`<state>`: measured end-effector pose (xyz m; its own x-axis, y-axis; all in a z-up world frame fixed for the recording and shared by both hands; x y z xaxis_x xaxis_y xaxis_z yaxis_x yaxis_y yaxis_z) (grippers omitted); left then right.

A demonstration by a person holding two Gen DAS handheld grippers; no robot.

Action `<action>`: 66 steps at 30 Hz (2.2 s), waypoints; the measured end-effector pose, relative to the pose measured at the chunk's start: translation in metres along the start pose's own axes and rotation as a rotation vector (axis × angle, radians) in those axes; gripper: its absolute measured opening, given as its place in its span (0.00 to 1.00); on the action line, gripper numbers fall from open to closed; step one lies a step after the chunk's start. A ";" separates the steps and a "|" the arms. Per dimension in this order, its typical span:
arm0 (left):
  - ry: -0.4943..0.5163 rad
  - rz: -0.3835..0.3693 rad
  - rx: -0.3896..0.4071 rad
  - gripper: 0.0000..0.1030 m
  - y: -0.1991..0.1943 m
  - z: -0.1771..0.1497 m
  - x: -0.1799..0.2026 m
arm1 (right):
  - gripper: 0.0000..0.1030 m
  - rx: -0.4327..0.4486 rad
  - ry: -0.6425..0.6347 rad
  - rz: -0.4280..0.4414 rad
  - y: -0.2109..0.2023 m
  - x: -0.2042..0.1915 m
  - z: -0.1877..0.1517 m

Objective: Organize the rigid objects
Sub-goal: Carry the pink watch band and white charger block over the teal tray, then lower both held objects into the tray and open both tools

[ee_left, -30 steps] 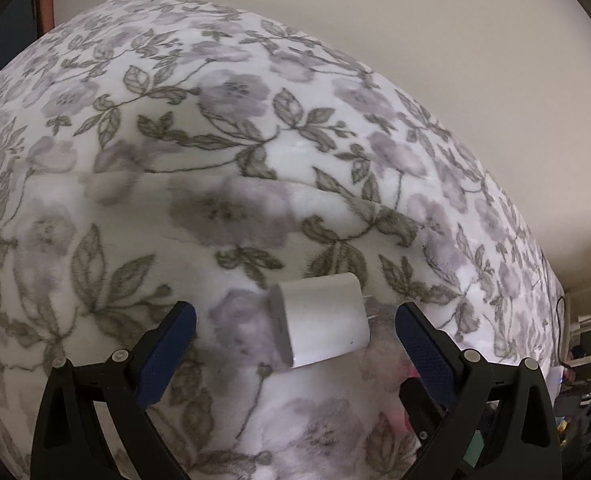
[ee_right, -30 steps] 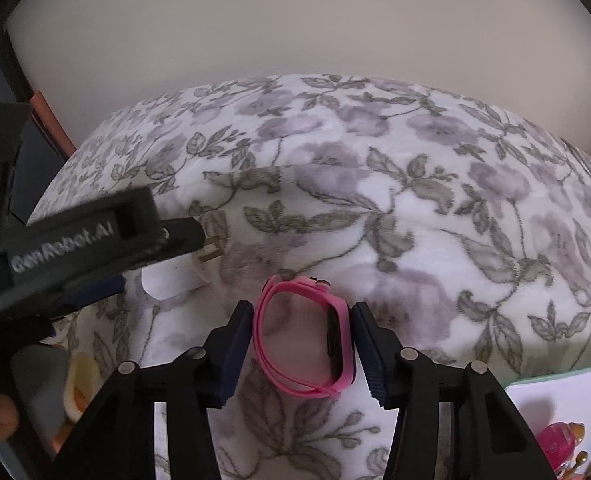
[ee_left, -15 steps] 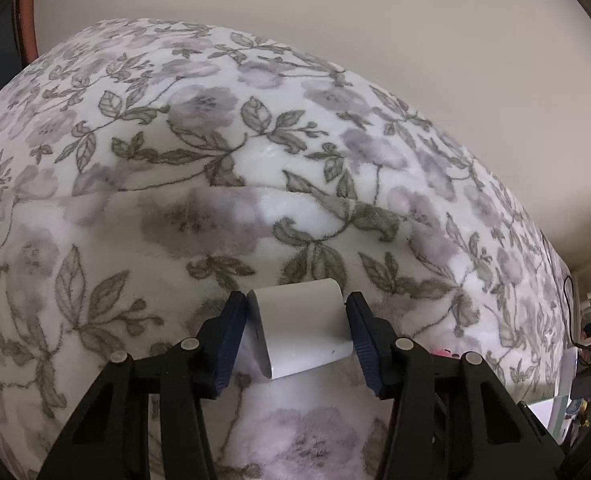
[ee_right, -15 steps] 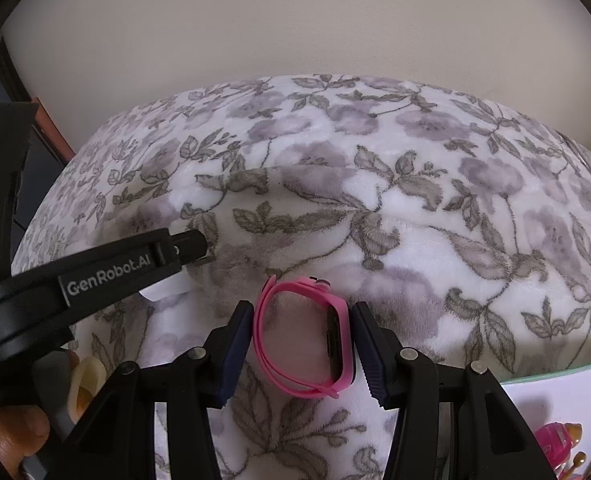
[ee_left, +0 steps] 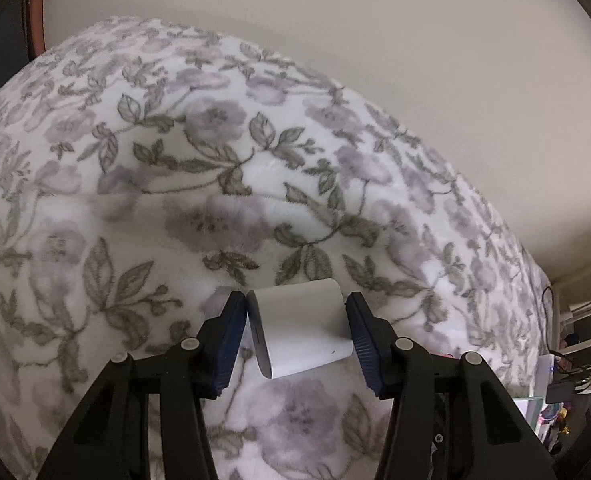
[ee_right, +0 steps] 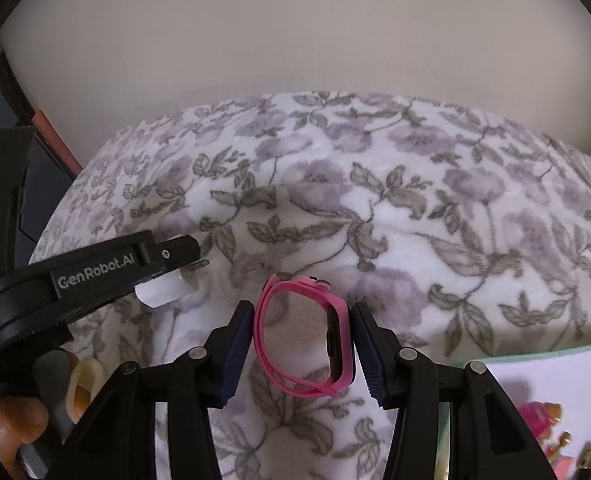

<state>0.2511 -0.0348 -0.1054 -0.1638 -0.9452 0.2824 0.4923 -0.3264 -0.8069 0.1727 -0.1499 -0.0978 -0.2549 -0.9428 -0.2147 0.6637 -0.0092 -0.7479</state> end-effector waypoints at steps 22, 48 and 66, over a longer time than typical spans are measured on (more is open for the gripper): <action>0.106 -0.150 0.027 0.52 -0.113 -0.068 0.076 | 0.51 0.077 0.091 -0.120 -0.153 0.073 -0.020; 0.212 -0.299 -0.327 0.52 -0.082 -0.234 0.154 | 0.51 -0.184 0.331 -0.252 -0.159 0.190 -0.155; 0.336 -0.120 -0.209 0.78 -0.091 -0.215 0.122 | 0.68 -0.232 0.308 -0.308 -0.151 0.196 -0.175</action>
<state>0.0029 -0.1221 -0.1091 -0.4960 -0.8390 0.2237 0.2742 -0.3958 -0.8765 -0.1001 -0.2746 -0.1367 -0.6340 -0.7652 -0.1116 0.3596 -0.1640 -0.9186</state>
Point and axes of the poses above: each gripper's, at about its wrist camera, not at the fingertips, and y roughly the way its jaws point, x to its right, z to its top, the point moved 9 cm from there along y, roughly the way its jaws point, and after that the axes turned 7 degrees about x, right-handed, at the moved point
